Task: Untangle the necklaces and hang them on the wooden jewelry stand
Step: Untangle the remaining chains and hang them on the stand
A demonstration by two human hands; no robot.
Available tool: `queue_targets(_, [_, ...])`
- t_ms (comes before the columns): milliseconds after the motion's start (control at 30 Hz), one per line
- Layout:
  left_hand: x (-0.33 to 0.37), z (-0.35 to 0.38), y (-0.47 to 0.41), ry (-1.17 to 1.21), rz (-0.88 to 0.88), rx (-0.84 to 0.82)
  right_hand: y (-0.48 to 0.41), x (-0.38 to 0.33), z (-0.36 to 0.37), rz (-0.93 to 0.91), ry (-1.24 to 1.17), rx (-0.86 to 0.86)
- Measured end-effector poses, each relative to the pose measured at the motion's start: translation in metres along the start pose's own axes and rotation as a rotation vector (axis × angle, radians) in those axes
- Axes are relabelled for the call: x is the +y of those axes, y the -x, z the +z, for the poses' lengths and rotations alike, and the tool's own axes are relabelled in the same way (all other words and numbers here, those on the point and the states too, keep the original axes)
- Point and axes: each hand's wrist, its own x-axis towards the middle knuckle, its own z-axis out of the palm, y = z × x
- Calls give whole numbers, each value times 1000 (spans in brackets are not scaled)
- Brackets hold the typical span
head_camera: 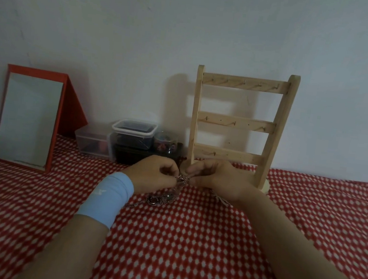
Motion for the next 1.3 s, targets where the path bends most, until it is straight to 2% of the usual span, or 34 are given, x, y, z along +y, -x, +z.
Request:
queue_targets(167, [-3,2,-4,53,30,56,3,-7,0,-20,-118,15])
queue_targets(367, [2,1,-4,92,56,72,1,-9,4,57,183,-11])
queue_targets(567, [-2,-7,-1,180,17,14,3,-5,0,54,108,-16])
queue_targets(800, [-5,-7,1,144,-25,-16,3,-5,2,99,28,20])
queue_targets(900, [-4,-3,0,78,-14,-1,2,-3,3,96,30,9])
queue_targets(1067, [4,12,-5,65,31,165,2,-6,1,143,6,-4])
queue_targets(1300, [6,15,-5,138,99,82,-2,-6,-3,255,55,-58])
